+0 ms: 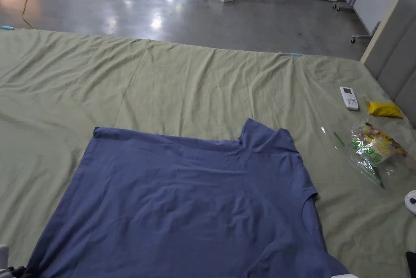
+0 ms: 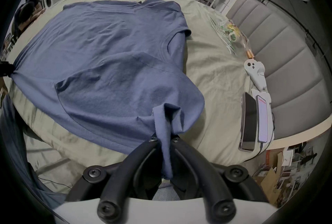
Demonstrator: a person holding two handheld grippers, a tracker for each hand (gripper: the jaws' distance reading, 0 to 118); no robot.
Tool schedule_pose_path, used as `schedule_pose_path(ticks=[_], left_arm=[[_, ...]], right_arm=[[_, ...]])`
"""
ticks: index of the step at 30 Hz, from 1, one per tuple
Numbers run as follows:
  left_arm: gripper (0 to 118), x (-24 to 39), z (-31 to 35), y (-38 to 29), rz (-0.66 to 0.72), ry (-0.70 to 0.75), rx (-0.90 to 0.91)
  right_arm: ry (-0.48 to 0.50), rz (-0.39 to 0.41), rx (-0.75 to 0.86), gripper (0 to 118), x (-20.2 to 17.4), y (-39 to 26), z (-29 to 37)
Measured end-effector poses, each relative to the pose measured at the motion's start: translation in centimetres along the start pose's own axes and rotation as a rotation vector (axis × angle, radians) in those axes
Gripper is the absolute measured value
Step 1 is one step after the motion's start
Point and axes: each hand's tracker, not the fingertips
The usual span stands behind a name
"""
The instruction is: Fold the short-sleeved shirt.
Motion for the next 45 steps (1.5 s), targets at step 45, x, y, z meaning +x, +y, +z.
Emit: schedule_pose_path(ticks=[45], left_arm=[[39, 4.5, -8.2, 19.0, -0.016, 0.006, 0.179]], right_arm=[[0.025, -0.218, 0.259, 53, 4.5, 17.5, -9.6]])
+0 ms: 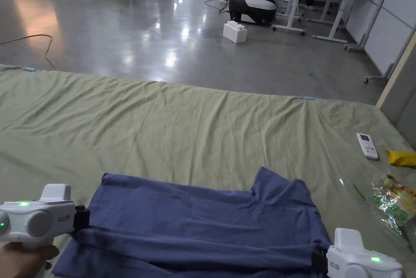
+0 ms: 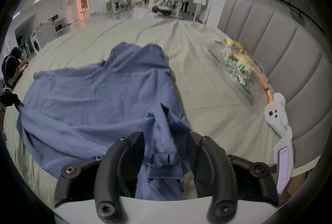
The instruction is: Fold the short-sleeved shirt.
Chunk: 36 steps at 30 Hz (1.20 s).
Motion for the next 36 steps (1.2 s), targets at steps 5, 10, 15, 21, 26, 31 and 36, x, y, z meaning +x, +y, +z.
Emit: schedule_pose_path(ticks=[5, 10, 15, 21, 26, 31, 36], left_arm=[[60, 0.9, 3.3, -0.2, -0.008, -0.025, 0.149], [59, 3.6, 7.9, -1.6, -0.067, -0.026, 0.365], [48, 6.9, 12.6, -3.4, -0.098, -0.003, 0.557], [11, 9.3, 16.9, -5.0, -0.115, 0.005, 0.700], [4, 9.2, 18.4, -6.1, -0.130, 0.012, 0.706], [2, 6.9, 17.3, -7.0, -0.138, 0.016, 0.574], [2, 2.0, 13.4, -7.6, -0.050, 0.019, 0.357]], right_arm=[[0.020, -0.015, 0.236, 63, -1.8, 0.6, 5.1], [0.025, -0.047, 0.471, 63, -4.9, 0.8, 10.5], [0.008, -0.072, 0.655, 25, -8.1, 0.3, 14.9], [0.015, -0.036, 0.741, 7, -9.8, -0.7, 18.1], [-0.014, -0.036, 0.771, 1, -9.8, -1.2, 19.4], [-0.003, -0.034, 0.766, 1, -9.3, -1.1, 19.1], [-0.003, -0.024, 0.719, 1, -8.7, -1.5, 17.9]])
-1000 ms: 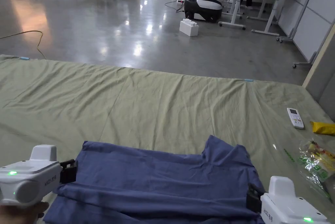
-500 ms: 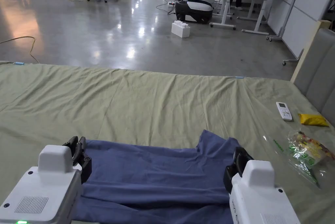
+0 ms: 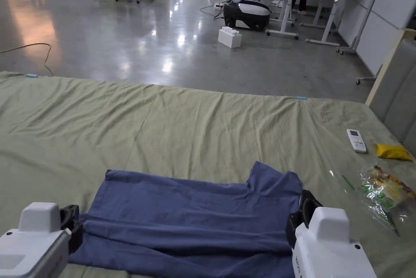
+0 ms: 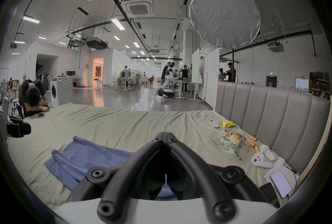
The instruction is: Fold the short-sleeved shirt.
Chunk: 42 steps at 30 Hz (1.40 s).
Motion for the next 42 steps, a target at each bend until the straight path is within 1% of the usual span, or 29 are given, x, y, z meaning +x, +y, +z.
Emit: schedule_pose_path(ticks=[1, 2, 4, 5, 6, 9, 10, 13, 16, 17, 19, 20, 22, 24, 27, 28, 29, 31, 32, 33, 34, 36, 37, 38, 40, 42], left_arm=[[2, -0.8, -1.0, -0.3, 0.012, -0.008, -0.065], [2, -1.5, -2.0, -0.6, 0.019, 0.017, -0.106], [3, -2.8, -4.3, -1.3, 0.030, -0.026, -0.231], [7, -3.4, -5.4, -1.6, 0.041, -0.029, -0.268], [15, -3.9, -6.6, -1.9, 0.053, -0.020, -0.308], [62, -4.8, -9.3, -2.1, 0.079, -0.026, -0.399], [75, -5.0, -10.5, -2.1, 0.092, -0.034, -0.434], [77, -5.0, -12.7, -2.2, 0.073, -0.051, -0.496], [79, -4.7, -14.9, -2.9, 0.050, -0.026, -0.583], [79, -4.5, -15.8, -3.3, 0.034, -0.004, -0.632], [79, -4.3, -16.8, -4.4, -0.013, -0.013, -0.736], [79, -4.2, -17.0, -4.3, 0.000, -0.018, -0.671], [76, -3.7, -16.8, -3.8, -0.017, -0.013, -0.689], [65, -2.9, -16.1, -4.0, -0.040, -0.022, -0.677], [37, -1.7, -15.7, -4.0, -0.089, -0.036, -0.666], [22, -1.3, -15.5, -4.0, -0.108, -0.042, -0.667], [16, -1.0, -15.4, -4.1, -0.131, -0.059, -0.667], [10, -0.9, -15.2, -4.1, -0.172, -0.073, -0.667], [9, -0.5, -14.4, -3.6, -0.151, -0.067, -0.663], [9, -0.8, -14.1, -3.5, -0.133, -0.066, -0.652], [8, -1.1, -13.8, -3.4, -0.096, -0.065, -0.637], [8, -1.3, -12.6, -3.1, -0.043, -0.065, -0.616], [8, -1.4, -12.1, -3.0, -0.062, -0.064, -0.597], [8, -1.5, -11.7, -3.0, -0.062, -0.062, -0.584], [8, -1.4, -10.8, -2.7, -0.070, -0.065, -0.566], [8, -1.4, -10.1, -2.6, -0.050, -0.065, -0.544]], right_arm=[[0.001, 0.000, -0.010, 1, 0.1, -0.2, -0.2], [0.003, 0.000, -0.023, 1, 0.2, -0.5, -0.3], [0.011, 0.015, -0.047, 1, 0.4, -1.2, -0.7], [0.012, 0.029, -0.053, 1, 0.5, -1.5, -0.9], [0.013, 0.035, -0.064, 1, 0.6, -1.8, -1.1], [0.005, 0.033, -0.093, 1, 1.0, -2.6, -1.4], [0.002, 0.031, -0.107, 1, 1.2, -2.9, -1.5], [-0.003, 0.037, -0.138, 1, 1.6, -3.6, -1.5], [-0.007, 0.052, -0.174, 1, 2.3, -4.5, -1.5], [-0.011, 0.053, -0.185, 1, 2.6, -4.9, -1.5], [-0.025, 0.056, -0.206, 1, 3.1, -5.3, -1.4], [-0.029, 0.051, -0.215, 1, 3.5, -5.6, -1.3], [-0.044, 0.053, -0.225, 1, 4.1, -6.1, -1.1], [-0.059, 0.048, -0.246, 1, 4.9, -6.7, -1.0], [-0.080, 0.037, -0.293, 1, 6.0, -7.7, -1.3], [-0.087, 0.033, -0.311, 1, 6.4, -7.9, -1.5], [-0.091, 0.026, -0.340, 1, 6.8, -8.1, -1.8], [-0.087, 0.013, -0.408, 1, 7.8, -8.6, -2.7], [-0.076, -0.005, -0.458, 1, 8.3, -8.9, -3.3], [-0.089, -0.025, -0.531, 1, 8.9, -9.4, -3.8], [-0.045, -0.018, -0.559, 6, 9.2, -9.5, -4.5], [-0.044, -0.058, -0.604, 22, 10.1, -10.4, -5.5], [-0.034, -0.055, -0.654, 28, 10.3, -10.7, -6.2], [-0.034, -0.055, -0.674, 32, 10.3, -10.9, -6.8], [-0.022, -0.056, -0.705, 44, 10.4, -11.5, -7.9], [0.014, -0.090, -0.802, 55, 10.4, -12.3, -9.4]])
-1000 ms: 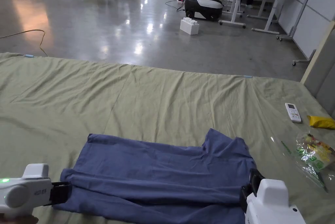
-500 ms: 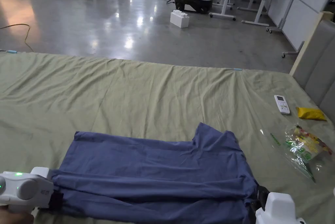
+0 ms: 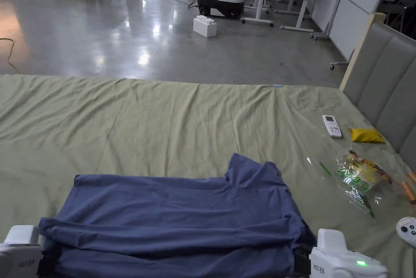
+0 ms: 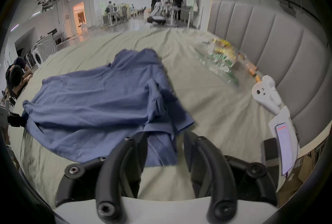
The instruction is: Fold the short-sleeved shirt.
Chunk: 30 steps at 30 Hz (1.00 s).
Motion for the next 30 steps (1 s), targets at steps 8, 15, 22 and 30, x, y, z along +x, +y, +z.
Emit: schedule_pose_path(ticks=[8, 15, 22, 30], left_arm=[[8, -0.1, 0.3, 0.0, 0.023, -0.009, 0.028], [8, -1.0, -1.2, 0.0, 0.034, 0.000, 0.040], [8, -1.5, 1.1, 0.3, 0.043, -0.023, 0.104], [8, -1.0, 6.2, 2.8, -0.022, -0.015, 0.198]], right_arm=[[0.016, 0.001, -0.140, 73, -1.1, -0.5, -4.4], [0.017, 0.076, -0.137, 17, -2.6, 0.0, -3.4], [-0.007, 0.149, -0.096, 10, -3.7, 1.1, -0.8], [0.008, 0.171, -0.020, 10, -3.2, 4.9, 4.5]])
